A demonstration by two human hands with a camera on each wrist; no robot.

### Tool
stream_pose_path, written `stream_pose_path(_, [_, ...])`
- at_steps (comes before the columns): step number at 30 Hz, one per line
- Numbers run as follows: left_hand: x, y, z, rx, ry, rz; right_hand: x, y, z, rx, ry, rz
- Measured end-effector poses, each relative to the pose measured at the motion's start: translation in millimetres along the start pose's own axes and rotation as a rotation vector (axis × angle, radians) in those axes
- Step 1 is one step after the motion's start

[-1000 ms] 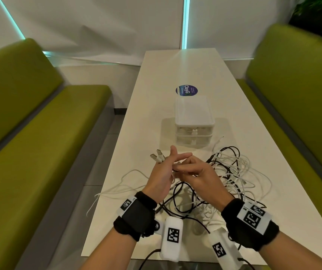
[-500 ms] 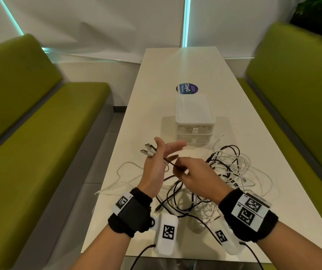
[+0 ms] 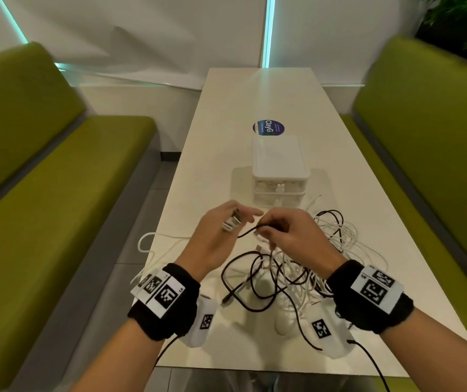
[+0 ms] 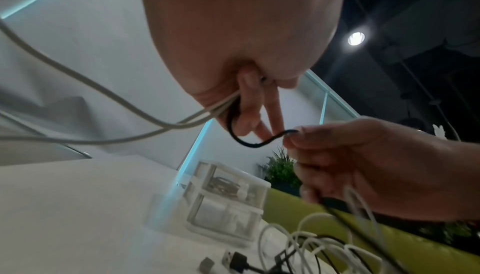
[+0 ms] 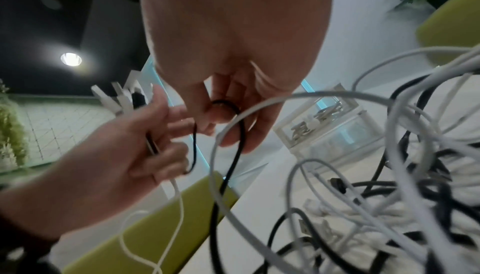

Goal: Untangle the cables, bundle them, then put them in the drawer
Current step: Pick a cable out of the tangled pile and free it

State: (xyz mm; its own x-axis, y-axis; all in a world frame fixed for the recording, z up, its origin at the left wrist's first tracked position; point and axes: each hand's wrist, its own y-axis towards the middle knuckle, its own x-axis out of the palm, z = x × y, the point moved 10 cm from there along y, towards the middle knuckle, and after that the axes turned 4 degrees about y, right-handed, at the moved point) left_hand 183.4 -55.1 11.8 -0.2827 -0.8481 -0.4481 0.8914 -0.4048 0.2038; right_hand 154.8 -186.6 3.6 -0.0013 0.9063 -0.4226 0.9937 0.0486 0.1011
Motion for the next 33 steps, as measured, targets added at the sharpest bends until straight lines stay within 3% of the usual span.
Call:
stream_pose_path(2, [13,-2,-5,0.036,0.205,-0.065,2,0,2,0.028,0.004,-0.025])
stream_pose_path(5, [30,-5,-21,-0.031,0.558,-0.229,8,-3,17,0.079,-0.022,-0.056])
stream_pose_path(7, [29,-7,-23,-0.039,0.605,-0.248,14,-5,24,0.088,-0.105,-0.082])
stream_pose_path(9, [23,-7,-22,-0.034,0.545,-0.208,25,-7,31,0.113,-0.214,-0.164])
stream_pose_path(12, [5,-4,-23,-0.054,0.391,-0.086,40,-10,40,0.178,-0.192,-0.296])
stream_pose_path(17, [-35,4,-31,-0.016,0.357,0.119,39,-7,41,0.195,-0.166,-0.324])
stream_pose_path(21, [-47,1,-43,-0.041,0.384,0.129,44,-15,36,0.255,-0.14,-0.445])
stream_pose_path(28, [-54,-10,-72,-0.158,0.335,0.093,58,-33,49,0.337,-0.478,-0.667])
stream_pose_path(31, [-58,-14,-87,-0.21,0.235,0.112,59,-31,48,0.349,-0.513,-0.641])
stream_pose_path(33, [-60,-16,-92,-0.229,0.214,0.117,51,-21,44,0.298,-0.555,-0.493])
